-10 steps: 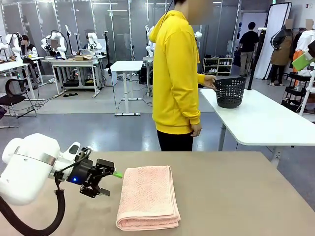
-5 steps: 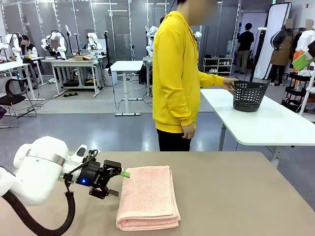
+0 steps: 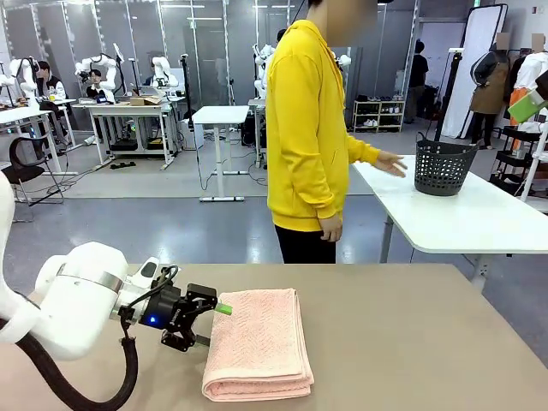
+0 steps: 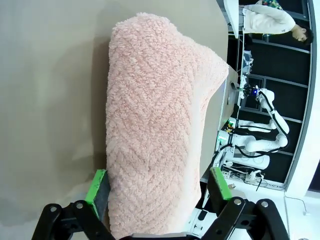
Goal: Fold the towel.
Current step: Pick up the 100 cm Hotel Towel and place it on the left side of the table.
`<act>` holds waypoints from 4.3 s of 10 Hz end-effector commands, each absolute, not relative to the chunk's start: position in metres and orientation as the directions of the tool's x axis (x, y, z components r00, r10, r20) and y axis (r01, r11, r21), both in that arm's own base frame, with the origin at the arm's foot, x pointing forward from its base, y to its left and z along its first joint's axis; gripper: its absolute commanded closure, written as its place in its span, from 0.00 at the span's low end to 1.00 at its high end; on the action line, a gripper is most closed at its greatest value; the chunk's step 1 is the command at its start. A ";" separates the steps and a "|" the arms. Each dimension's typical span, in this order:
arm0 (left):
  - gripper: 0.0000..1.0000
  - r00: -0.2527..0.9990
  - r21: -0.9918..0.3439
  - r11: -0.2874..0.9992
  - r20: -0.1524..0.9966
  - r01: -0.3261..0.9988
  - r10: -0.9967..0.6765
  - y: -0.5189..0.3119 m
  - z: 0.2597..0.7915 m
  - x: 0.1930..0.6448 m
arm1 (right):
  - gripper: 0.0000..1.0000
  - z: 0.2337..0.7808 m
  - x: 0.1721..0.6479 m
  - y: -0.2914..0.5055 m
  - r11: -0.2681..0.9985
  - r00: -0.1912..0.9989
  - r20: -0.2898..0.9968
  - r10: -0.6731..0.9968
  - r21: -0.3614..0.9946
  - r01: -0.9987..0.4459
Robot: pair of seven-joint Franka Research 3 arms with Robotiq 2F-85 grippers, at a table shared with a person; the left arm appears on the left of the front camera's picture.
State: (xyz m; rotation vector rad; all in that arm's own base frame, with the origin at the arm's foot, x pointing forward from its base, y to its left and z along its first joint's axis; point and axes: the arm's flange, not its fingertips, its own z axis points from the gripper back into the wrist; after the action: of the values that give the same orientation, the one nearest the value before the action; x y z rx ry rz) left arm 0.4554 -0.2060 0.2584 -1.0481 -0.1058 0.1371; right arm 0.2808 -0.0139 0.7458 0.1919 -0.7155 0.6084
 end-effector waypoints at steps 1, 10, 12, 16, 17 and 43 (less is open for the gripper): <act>0.00 0.983 -0.880 0.472 0.028 -0.061 0.179 -0.218 0.250 0.460 | 0.00 0.745 0.281 -0.014 0.814 0.592 0.668 0.450 -0.034 -0.581; 1.00 0.984 -0.879 0.473 0.025 -0.063 0.177 -0.227 0.247 0.464 | 0.00 0.745 0.281 -0.014 0.814 0.592 0.668 0.450 -0.034 -0.581; 1.00 0.985 -0.878 0.475 0.024 -0.061 0.170 -0.226 0.250 0.465 | 0.00 0.745 0.281 -0.014 0.814 0.592 0.668 0.450 -0.034 -0.581; 1.00 0.985 -0.889 0.455 0.031 -0.050 0.168 -0.210 0.260 0.461 | 0.00 0.745 0.281 -0.014 0.814 0.592 0.668 0.450 -0.034 -0.581; 1.00 0.988 -0.883 0.468 0.038 -0.036 0.148 -0.201 0.268 0.461 | 0.00 0.745 0.281 -0.014 0.814 0.592 0.668 0.450 -0.034 -0.581; 0.00 0.968 -0.620 0.782 0.147 -0.071 0.205 0.220 0.349 0.431 | 0.00 0.745 0.281 -0.014 0.814 0.592 0.668 0.450 -0.034 -0.581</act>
State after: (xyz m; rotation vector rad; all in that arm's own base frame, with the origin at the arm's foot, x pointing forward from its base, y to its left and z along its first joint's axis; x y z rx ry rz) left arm 0.4350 0.2179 0.3400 -0.6896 -0.2238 0.1360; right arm 0.2809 -0.0149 0.7457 0.1936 -0.7159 0.6071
